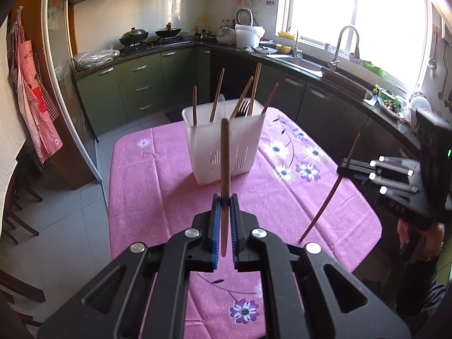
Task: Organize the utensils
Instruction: 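Carry the chopstick to the white holder, lower it in and open the left tool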
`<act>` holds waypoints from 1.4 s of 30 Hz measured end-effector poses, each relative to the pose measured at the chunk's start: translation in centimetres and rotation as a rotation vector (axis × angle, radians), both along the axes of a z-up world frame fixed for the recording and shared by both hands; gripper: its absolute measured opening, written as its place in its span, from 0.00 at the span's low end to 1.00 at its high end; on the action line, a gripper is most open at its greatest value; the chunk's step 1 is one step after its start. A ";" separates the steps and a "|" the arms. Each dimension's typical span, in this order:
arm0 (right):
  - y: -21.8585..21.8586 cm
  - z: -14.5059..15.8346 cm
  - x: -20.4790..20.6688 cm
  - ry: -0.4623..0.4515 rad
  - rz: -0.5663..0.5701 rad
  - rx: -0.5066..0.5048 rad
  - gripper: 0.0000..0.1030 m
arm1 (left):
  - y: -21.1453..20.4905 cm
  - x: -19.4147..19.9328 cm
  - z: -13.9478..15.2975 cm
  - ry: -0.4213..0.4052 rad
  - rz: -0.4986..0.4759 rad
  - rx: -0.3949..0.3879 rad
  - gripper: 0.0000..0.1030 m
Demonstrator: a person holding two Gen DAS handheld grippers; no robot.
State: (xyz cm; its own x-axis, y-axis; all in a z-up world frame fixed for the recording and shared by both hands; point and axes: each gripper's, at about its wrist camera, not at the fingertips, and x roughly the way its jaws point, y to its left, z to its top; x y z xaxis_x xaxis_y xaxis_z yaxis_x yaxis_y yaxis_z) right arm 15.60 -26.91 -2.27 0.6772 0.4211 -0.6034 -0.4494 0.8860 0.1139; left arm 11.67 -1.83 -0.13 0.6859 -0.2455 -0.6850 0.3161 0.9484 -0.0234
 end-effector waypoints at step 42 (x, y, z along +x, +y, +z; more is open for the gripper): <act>-0.3 0.5 1.2 0.013 0.027 0.052 0.07 | -2.5 14.0 4.9 -0.062 0.037 -0.037 0.48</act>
State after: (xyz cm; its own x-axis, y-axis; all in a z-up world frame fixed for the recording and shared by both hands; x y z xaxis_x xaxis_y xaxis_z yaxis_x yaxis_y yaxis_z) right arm 16.79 -27.24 -1.76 0.6574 0.4696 -0.5894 -0.4708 0.8666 0.1653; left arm 25.67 -4.37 4.76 0.7354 -0.2442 -0.6321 0.2832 0.9582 -0.0407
